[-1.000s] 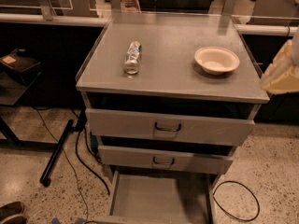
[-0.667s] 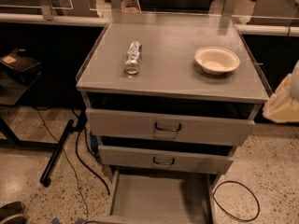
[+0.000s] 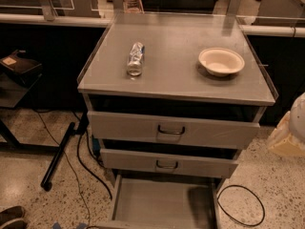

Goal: Close bottom drawer

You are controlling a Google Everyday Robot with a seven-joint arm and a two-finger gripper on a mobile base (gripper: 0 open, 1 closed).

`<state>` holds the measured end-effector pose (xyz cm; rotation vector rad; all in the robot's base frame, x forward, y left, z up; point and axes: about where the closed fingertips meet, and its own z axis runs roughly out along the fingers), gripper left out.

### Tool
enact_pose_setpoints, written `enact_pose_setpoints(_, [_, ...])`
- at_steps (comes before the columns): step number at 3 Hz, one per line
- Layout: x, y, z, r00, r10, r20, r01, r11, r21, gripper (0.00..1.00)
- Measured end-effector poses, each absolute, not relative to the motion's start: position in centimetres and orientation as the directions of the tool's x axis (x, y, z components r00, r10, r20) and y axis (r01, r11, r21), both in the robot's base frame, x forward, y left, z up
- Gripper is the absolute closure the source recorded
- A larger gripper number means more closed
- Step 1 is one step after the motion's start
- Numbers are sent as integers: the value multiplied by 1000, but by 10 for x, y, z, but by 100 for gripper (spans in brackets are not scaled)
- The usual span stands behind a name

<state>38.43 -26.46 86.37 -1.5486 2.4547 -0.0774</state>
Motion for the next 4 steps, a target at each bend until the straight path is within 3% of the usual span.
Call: enact_pose_setpoints(4, [290, -278, 654, -648, -762, -20, -755, 638, 153, 100])
